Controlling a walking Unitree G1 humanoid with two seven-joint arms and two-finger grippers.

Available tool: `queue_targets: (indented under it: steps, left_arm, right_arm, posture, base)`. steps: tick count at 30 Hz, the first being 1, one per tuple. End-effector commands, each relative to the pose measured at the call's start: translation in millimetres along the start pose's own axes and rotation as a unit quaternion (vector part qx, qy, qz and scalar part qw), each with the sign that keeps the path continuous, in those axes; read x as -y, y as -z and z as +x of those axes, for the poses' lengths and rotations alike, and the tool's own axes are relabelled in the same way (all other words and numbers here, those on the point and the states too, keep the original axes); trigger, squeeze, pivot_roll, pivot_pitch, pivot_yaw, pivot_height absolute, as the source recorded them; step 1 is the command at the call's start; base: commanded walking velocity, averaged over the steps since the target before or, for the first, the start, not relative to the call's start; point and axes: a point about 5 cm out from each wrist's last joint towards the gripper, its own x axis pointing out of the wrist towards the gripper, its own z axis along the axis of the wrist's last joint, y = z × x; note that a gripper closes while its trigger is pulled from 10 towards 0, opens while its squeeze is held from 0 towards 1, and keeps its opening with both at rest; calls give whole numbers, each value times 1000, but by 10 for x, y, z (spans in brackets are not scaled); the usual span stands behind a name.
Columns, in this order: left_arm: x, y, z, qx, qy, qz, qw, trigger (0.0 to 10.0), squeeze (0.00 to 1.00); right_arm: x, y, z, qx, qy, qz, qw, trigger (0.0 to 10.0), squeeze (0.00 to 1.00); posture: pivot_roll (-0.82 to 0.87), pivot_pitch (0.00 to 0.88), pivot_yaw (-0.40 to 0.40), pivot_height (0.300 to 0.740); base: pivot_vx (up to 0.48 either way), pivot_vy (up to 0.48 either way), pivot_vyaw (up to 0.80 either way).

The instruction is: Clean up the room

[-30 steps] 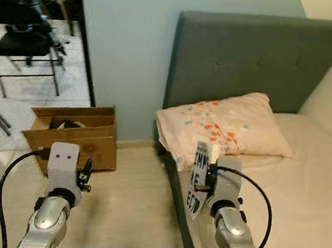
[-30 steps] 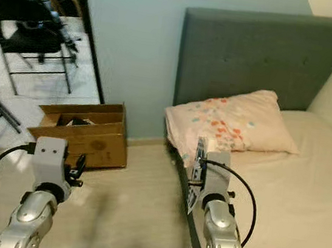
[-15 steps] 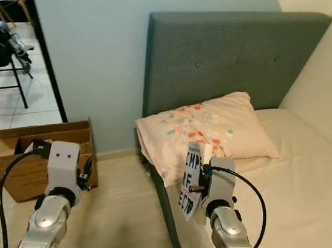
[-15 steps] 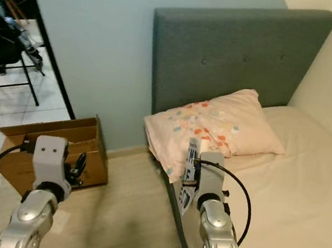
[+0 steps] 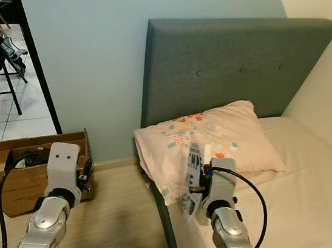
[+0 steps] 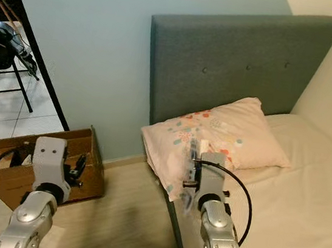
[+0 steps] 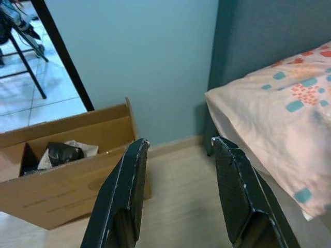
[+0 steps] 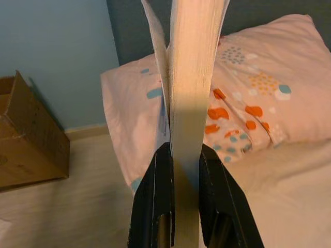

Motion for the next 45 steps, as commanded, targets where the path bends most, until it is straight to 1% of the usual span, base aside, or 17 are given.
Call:
queue_targets:
  steps: [1, 4, 16, 27, 31, 33, 36, 39, 45]
  left_arm:
    - [11, 9, -8, -5, 4, 5, 1000, 10000, 0]
    - [10, 11, -3, -7, 4, 8, 1000, 10000, 0]
    - [10, 7, 12, -7, 9, 17, 1000, 10000, 0]
    - [37, 23, 4, -11, 14, 18, 1000, 10000, 0]
    - [45, 21, 1, -10, 20, 26, 999, 10000, 0]
    - [58, 26, -3, -11, 26, 35, 999, 10000, 0]
    - [58, 31, -6, -12, 23, 31, 999, 10000, 0]
    - [30, 42, -3, -16, 15, 21, 1000, 10000, 0]
    - [32, 43, -3, -15, 17, 20, 1000, 10000, 0]
  right_arm:
    - [38, -42, -1, 10, 5, 4, 1000, 10000, 0]
    - [32, -43, 2, 10, 4, 4, 1000, 10000, 0]
    - [11, -52, 12, 12, 6, 9, 1000, 10000, 0]
    - [51, -65, 5, 15, 14, 11, 1000, 10000, 0]
    - [49, -66, 5, 15, 14, 11, 1000, 10000, 0]
    - [44, -66, 3, 15, 13, 11, 1000, 10000, 0]
    - [44, -65, 2, 15, 13, 11, 1000, 10000, 0]
    - [47, -53, -6, 13, 14, 11, 1000, 10000, 0]
    - [46, -43, -9, 10, 14, 10, 1000, 10000, 0]
  posture:
    - [-64, 95, 6, 740]
    - [-62, 95, 7, 740]
    - [-57, 92, 15, 740]
    - [-61, 100, 14, 740]
    - [-60, 100, 13, 740]
    - [-60, 100, 13, 740]
    - [-60, 100, 13, 740]
    - [-63, 99, 15, 740]
    - [-63, 99, 15, 740]
  base:
    - [304, 0, 0]
    - [255, 0, 0]
    - [0, 0, 0]
    - [0, 0, 0]
    - [0, 0, 0]
    - [0, -480, 0]
    - [0, -480, 0]
    - [0, 0, 0]
    - [0, 0, 0]
